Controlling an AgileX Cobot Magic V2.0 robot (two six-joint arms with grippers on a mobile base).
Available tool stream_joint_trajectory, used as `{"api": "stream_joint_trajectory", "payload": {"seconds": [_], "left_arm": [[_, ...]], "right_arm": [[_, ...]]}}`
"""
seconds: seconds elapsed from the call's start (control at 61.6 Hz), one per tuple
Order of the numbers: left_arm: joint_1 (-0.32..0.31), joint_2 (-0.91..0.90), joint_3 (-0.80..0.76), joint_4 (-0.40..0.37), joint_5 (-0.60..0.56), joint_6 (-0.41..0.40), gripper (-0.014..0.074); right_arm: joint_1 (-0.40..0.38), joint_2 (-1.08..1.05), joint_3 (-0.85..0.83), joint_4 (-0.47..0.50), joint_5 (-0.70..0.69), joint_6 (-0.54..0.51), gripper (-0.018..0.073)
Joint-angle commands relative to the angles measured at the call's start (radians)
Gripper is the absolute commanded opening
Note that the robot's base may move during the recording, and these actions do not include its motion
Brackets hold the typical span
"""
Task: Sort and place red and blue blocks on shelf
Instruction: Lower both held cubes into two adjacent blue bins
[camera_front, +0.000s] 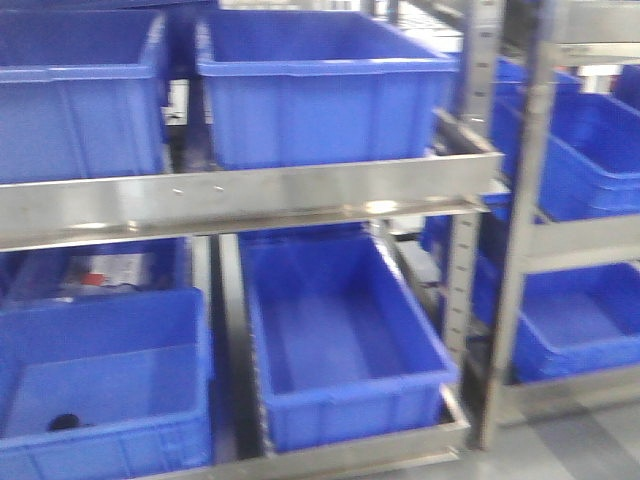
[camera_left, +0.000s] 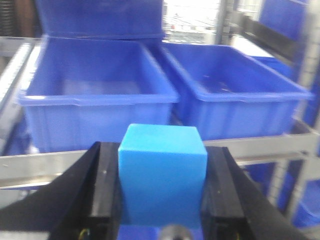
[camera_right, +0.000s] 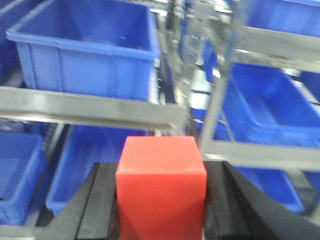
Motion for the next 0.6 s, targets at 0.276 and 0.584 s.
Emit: {"api": "stream_joint_trajectory", "payload": {"seconds": [0.276,0.584], "left_arm": [[-0.003,0.012,-0.028,-0.008,-0.097,-0.002,0.0123],[-0.003,0.012,-0.028,-0.008,-0.097,-0.002,0.0123]], "right_arm": [[-0.007,0.005,-0.028,-0.010,-0.093,0.000,0.0089],[-0.007,0.005,-0.028,-0.010,-0.093,0.000,0.0089]]}}
